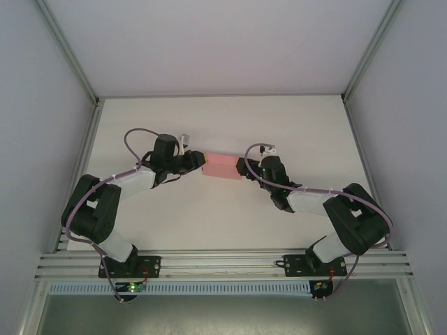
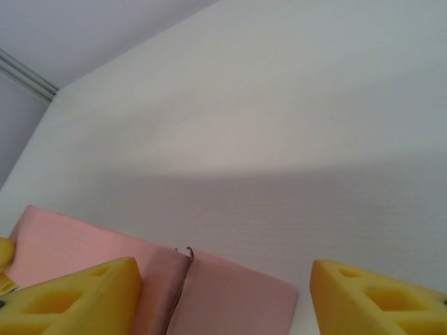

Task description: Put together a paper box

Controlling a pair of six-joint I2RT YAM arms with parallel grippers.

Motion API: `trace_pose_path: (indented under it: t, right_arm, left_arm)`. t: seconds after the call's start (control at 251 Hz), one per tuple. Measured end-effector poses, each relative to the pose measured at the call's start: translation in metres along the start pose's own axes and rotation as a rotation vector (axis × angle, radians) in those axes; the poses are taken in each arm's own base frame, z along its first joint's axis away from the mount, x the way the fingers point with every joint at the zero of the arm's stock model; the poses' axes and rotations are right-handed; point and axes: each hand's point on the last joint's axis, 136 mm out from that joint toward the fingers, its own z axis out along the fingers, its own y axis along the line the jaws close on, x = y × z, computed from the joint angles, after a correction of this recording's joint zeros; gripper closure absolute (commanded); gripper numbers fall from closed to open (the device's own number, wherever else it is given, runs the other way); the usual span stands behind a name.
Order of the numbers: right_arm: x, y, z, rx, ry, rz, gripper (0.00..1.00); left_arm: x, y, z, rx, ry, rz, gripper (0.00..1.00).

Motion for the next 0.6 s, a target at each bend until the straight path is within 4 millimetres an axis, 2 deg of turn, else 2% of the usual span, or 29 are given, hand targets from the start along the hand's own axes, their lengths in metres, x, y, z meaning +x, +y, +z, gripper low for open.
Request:
trace_pose_path:
  t: [0.04, 0.14, 0.2, 0.243, 0.351, 0.399, 0.435, 0.443, 0.599]
  right_arm:
    - [-0.001, 0.001, 0.0, 0.012, 0.015, -0.003, 0.32]
    - [-0.002, 0.001, 0.0, 0.039, 0.05, -0.007, 0.3]
    - [-0.002, 0.002, -0.001, 0.051, 0.065, -0.012, 0.28]
    - [-0.001, 0.002, -0.001, 0.059, 0.077, -0.017, 0.27]
    - [-0.002, 0.003, -0.001, 0.071, 0.101, -0.029, 0.26]
    - [-0.003, 0.004, -0.001, 0.077, 0.11, -0.034, 0.23]
    - [-0.003, 0.005, -0.001, 0.081, 0.118, -0.036, 0.21]
    - [-0.003, 0.005, -0.001, 0.082, 0.12, -0.037, 0.21]
    - [-0.011, 0.008, -0.001, 0.085, 0.132, -0.051, 0.16]
  left_arm:
    - [-0.001, 0.0, 0.0, -0.014, 0.008, -0.009, 0.56]
    - [-0.005, 0.0, 0.0, -0.044, 0.019, -0.011, 0.44]
    - [-0.007, -0.003, 0.0, -0.05, 0.025, -0.01, 0.42]
    - [-0.009, -0.006, -0.001, -0.052, 0.028, -0.006, 0.35]
    - [-0.013, -0.012, -0.003, -0.054, 0.032, 0.003, 0.3]
    - [-0.015, -0.015, -0.004, -0.058, 0.031, 0.01, 0.22]
    - [-0.018, -0.017, -0.004, -0.06, 0.03, 0.024, 0.02]
    - [-0.018, -0.017, -0.004, -0.06, 0.03, 0.024, 0.01]
    - [-0.025, -0.02, -0.01, -0.1, 0.012, 0.052, 0.0]
